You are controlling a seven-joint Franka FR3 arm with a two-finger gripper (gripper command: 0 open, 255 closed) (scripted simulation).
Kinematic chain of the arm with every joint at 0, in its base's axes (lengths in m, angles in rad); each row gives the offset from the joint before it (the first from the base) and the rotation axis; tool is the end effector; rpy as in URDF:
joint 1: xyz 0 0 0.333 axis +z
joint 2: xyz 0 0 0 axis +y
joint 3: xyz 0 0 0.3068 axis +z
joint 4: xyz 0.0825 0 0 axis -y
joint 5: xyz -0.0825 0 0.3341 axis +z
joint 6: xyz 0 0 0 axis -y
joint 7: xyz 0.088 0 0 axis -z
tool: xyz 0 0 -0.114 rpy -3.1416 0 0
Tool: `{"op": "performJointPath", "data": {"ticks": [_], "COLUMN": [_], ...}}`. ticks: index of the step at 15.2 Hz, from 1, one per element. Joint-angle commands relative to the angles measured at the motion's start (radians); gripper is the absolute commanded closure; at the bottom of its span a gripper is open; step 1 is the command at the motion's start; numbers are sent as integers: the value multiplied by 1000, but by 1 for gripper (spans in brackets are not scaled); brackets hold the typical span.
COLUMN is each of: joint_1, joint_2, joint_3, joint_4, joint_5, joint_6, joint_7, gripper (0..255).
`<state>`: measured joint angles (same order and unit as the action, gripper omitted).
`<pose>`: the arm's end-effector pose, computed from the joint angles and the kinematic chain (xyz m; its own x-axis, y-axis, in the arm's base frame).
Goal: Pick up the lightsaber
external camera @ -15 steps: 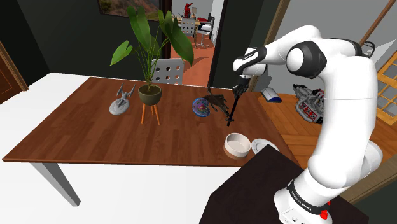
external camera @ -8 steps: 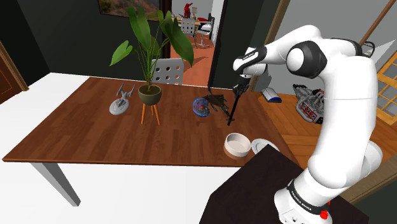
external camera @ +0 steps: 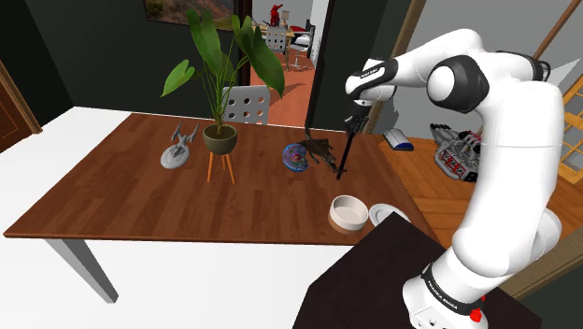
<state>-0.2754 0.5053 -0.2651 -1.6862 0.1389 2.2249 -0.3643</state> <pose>0.5549 -0.3036 0.3324 0.9744 -0.2202 0.0458 -0.2217 -0.9746 0.0311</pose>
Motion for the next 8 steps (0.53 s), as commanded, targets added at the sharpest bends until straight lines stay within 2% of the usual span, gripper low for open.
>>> {"op": "performJointPath", "data": {"ticks": [1, 8], "joint_1": [3, 6], "joint_2": [-17, -48], "joint_3": [-3, -9], "joint_4": [3, 28], "joint_5": [-5, -16], "joint_6": [-20, -75], "joint_7": [3, 9], "gripper": [255, 255]}}
